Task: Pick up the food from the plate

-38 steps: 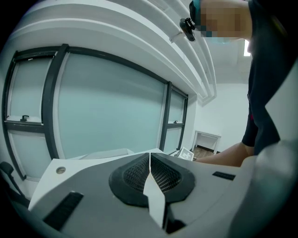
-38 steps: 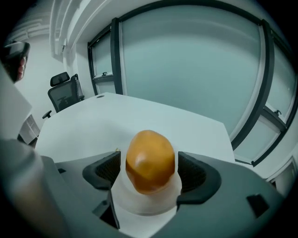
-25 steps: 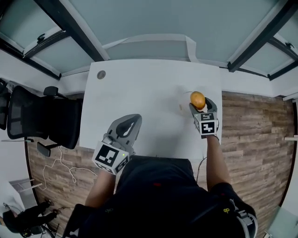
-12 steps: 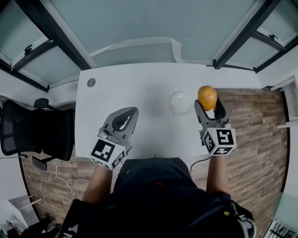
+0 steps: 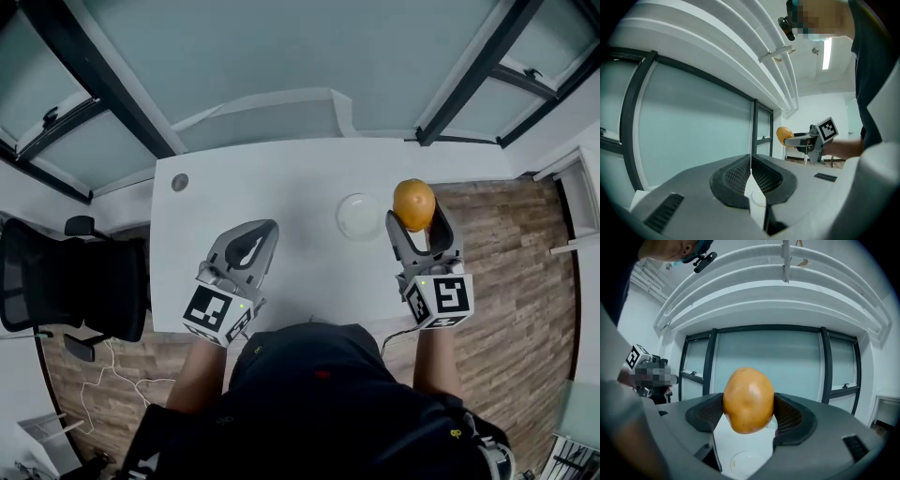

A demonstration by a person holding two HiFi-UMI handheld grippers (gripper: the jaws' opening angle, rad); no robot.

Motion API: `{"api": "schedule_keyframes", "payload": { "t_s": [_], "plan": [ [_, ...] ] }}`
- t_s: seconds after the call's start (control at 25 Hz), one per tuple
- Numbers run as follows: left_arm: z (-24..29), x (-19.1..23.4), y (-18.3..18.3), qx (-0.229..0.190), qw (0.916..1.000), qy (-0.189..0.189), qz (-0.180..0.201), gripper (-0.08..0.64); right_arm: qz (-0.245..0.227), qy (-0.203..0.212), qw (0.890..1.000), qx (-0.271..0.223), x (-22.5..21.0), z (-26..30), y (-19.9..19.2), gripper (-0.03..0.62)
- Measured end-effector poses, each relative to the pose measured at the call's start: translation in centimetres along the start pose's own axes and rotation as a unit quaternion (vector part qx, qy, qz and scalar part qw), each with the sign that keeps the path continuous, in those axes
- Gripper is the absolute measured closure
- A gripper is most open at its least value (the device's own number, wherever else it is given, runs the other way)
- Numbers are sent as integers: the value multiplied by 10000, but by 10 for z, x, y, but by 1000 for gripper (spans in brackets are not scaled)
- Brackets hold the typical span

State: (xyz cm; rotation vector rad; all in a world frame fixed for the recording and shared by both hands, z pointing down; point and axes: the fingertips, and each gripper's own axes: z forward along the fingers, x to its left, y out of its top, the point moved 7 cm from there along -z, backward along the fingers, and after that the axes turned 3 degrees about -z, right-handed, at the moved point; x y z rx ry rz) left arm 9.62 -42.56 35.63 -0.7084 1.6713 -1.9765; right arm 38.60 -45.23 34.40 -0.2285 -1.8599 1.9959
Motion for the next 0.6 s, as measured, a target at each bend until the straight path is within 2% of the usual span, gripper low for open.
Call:
{"api": "schedule_keyframes", "payload": {
  "t_s": [0.24,0.6],
  "plan": [
    [-5,4,1,-12,10000,24,-52,534,-37,69,10000,-43,8,3,4,242],
    [-8,6,2,1,9999,28,-99,534,63,157,9997,163,13,9,-4,242]
  ]
}}
